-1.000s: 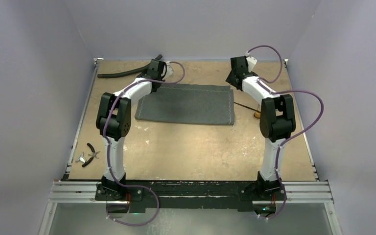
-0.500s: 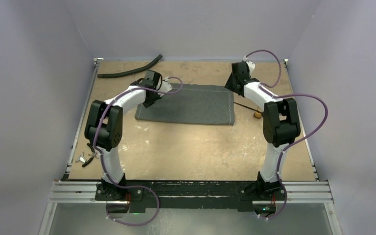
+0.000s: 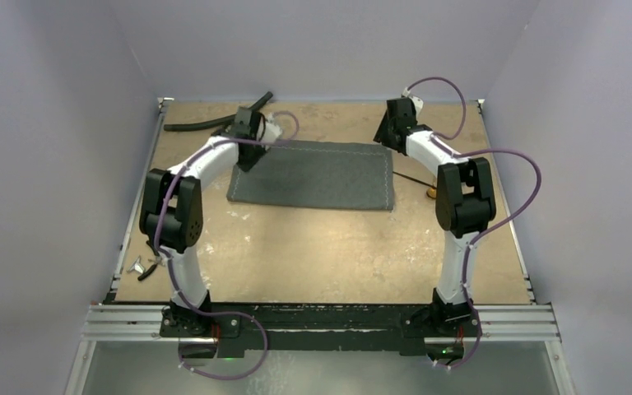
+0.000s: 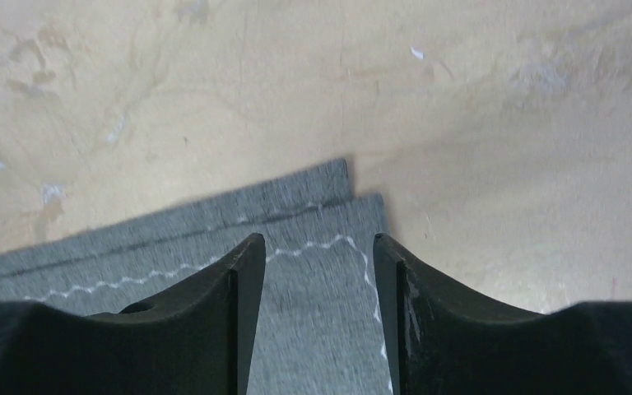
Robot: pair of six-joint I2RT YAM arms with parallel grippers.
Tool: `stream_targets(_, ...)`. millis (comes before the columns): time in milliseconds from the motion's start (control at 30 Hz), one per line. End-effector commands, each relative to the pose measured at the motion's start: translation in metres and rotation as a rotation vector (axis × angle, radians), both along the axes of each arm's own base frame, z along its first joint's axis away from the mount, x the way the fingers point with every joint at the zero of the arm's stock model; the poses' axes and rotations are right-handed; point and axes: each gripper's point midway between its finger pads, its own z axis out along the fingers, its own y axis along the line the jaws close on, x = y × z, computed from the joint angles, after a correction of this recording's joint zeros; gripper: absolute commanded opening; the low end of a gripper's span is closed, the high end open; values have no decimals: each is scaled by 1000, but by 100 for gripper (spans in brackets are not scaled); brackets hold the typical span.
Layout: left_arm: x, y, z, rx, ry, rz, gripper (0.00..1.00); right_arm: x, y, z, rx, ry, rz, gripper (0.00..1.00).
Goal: Fold the napkin into a case and place the utensils inside
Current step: Fold and flatten the napkin at the center of the board, then smooth out the rectangle-folded napkin at the center of the board.
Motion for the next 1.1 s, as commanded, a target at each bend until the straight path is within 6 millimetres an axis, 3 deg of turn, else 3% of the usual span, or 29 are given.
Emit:
stream_targets(0,77,-11,80,-273,-233,188,36,20,-7,19,-17,-44,0,55)
stream_targets(33,88,-14,88,-291,-252,198,37,21,-8,18,-13,-44,-1,55)
stream_targets(200,129,-21,71,-329,-235,258,42,15,-6,11,4,-45,6,55)
stream_targets(333,144,-19,52,-401,-192,313,43,8,-6,13,13,-71,16,56)
stream_targets(500,147,-13,25,-410,-146,346,42,3,-5,23,26,-121,30,54)
stream_targets(700,146,-6,12,-400,-131,376,41,6,-5,24,29,-124,36,54)
stream_targets(1067,145,-12,-8,-438,-89,399,39,7,-8,34,37,-147,30,51)
